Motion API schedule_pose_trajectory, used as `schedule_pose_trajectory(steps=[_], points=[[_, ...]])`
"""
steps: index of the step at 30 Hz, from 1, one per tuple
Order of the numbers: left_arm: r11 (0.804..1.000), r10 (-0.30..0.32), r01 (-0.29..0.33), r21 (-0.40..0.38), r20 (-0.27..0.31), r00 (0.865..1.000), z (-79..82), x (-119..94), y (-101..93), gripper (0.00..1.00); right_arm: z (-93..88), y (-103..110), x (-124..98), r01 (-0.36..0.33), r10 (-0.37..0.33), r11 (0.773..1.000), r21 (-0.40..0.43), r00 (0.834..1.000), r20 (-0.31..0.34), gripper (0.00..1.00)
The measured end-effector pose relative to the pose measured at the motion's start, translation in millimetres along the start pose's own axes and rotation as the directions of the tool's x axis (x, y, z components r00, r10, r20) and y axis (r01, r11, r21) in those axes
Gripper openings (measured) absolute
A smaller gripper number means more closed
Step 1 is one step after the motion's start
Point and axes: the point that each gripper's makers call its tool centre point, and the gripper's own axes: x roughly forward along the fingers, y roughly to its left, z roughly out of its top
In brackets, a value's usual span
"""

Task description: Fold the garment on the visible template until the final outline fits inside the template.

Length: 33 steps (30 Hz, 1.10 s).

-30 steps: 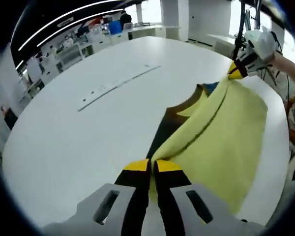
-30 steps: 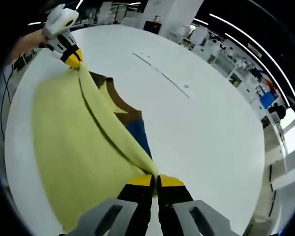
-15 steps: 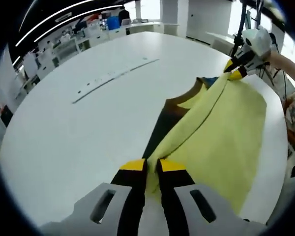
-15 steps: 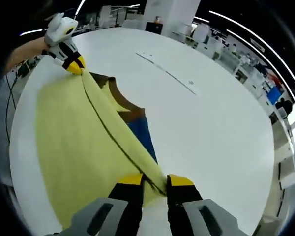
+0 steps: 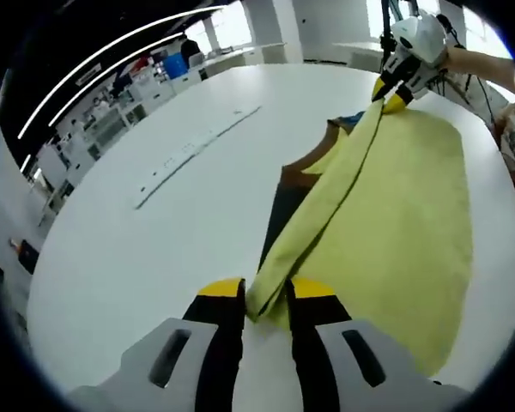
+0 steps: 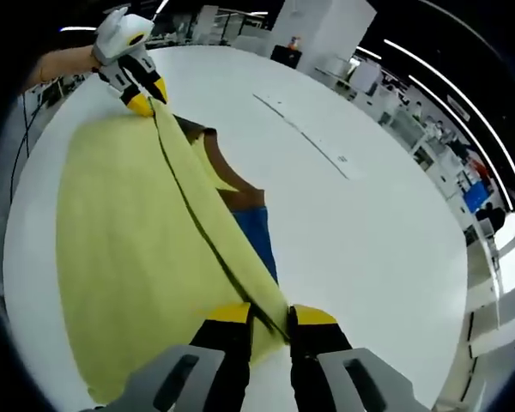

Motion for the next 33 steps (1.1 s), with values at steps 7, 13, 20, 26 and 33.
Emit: schedule_pose_trajectory(steps=[7, 13, 20, 26, 33], points=[[0.999, 0.016, -0.015, -0.052, 0.025, 1.0, -1.1, 0, 4.9, 0.02, 0.8, -6, -4, 0.03, -0.031, 0.999, 0.02, 0.999, 0.012, 0.0], [0.971, 0.004, 0.01, -0.238, 0.059, 0.998, 7.3, -3, 3.0, 0.01, 10.0, -12, -13, 0.052, -0.055, 0.996, 0.078, 0.998, 0.038, 0.0], [0.931, 0.038, -0.002, -0.365, 0.092, 0.995, 10.4, -1, 18.4, 0.02, 18.2, -29, -10, 0.073, -0.105, 0.96, 0.272, 0.989, 0.105, 0.0], [0.875, 0.104, -0.054, -0.482, 0.077, 0.992, 10.8, 3, 29.1, 0.05, 8.6, -33, 0, 0.048, -0.102, 0.877, 0.479, 0.991, 0.088, 0.03], [0.8, 0.132, -0.02, -0.6, 0.143, 0.981, 16.9, 0, 41.6, 0.06, -0.4, -37, 0, 0.05, -0.103, 0.837, 0.544, 0.993, 0.066, 0.1]])
